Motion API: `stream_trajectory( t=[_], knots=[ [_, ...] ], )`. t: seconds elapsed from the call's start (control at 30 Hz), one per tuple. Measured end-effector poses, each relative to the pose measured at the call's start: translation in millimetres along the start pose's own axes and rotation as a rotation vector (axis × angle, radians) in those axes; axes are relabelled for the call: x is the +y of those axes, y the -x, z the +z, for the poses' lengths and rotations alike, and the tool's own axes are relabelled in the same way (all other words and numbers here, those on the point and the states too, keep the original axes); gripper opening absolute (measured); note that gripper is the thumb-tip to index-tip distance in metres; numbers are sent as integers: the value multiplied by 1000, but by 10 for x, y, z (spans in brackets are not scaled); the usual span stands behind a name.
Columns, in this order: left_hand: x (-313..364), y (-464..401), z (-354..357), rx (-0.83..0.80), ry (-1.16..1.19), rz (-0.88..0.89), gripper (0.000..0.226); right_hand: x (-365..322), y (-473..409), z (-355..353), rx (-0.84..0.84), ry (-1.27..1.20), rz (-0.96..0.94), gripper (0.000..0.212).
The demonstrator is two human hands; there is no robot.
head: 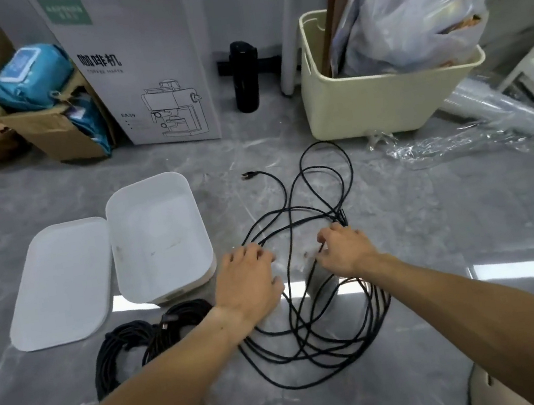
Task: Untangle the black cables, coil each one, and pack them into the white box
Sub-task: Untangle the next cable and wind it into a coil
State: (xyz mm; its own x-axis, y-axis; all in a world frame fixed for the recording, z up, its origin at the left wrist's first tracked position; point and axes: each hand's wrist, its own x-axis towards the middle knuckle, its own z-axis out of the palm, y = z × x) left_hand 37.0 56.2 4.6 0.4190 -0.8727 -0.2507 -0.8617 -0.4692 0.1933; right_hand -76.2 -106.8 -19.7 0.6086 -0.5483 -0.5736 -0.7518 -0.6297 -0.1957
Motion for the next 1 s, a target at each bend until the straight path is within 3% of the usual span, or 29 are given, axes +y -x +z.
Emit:
stream_trajectory(
  t=[0.57,0.77,1.0],
  knots=[
    [673,-766,241,-122,46,126,39,750,-316,266,2,-7,80,41],
    [619,-784,174,-127,34,116,37,795,-337,301,-3,-188,200,37],
    [649,-788,196,-159,38,109,37,874,-358,402,-8,-252,295,9]
  ],
)
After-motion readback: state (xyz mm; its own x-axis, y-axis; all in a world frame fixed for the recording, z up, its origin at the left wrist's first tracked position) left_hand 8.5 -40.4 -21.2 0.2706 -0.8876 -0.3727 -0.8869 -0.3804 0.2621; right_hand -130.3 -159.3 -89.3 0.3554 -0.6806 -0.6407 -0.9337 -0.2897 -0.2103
